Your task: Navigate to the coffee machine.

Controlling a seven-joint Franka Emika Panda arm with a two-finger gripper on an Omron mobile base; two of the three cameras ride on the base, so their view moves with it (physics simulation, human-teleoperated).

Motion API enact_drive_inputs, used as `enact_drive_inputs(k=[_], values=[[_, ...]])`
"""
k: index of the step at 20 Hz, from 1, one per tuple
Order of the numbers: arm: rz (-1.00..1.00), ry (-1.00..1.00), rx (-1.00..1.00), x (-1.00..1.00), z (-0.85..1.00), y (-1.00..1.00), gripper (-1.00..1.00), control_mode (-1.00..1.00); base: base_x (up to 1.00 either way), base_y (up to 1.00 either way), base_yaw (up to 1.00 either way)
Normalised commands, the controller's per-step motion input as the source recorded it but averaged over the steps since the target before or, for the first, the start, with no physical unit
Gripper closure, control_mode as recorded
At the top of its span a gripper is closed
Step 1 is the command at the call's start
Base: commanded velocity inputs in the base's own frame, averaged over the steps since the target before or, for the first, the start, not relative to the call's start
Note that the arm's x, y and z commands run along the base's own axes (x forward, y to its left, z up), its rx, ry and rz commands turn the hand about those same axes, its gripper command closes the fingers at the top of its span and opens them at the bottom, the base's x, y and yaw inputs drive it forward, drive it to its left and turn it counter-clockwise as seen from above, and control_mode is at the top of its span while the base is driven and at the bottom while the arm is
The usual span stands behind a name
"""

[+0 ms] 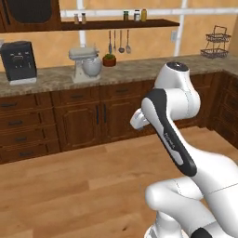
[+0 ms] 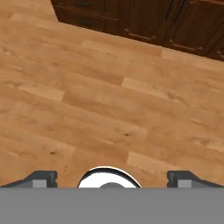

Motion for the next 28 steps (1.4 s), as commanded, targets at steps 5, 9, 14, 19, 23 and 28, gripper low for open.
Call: enact_drive_inputs(k=[5,9,14,19,23,28], values=[[0.00,0.00,0.00,0.00,0.00,0.00,-1.00,1.00,1.00,0.82,0.10],[0.00,0.00,0.00,0.00,0.00,0.00,-1.00,1.00,1.00,1.00,0.00],[0.00,0.00,0.00,0.00,0.00,0.00,-1.00,1.00,1.00,1.00,0.00],[0.00,0.00,0.00,0.00,0.00,0.00,-1.00,1.00,1.00,0.89,-0.03],[0.00,0.00,0.00,0.00,0.00,0.00,-1.00,1.00,1.00,0.37,-0.07],[0.00,0.00,0.00,0.00,0.00,0.00,-1.00,1.00,1.00,-0.07,-0.15]])
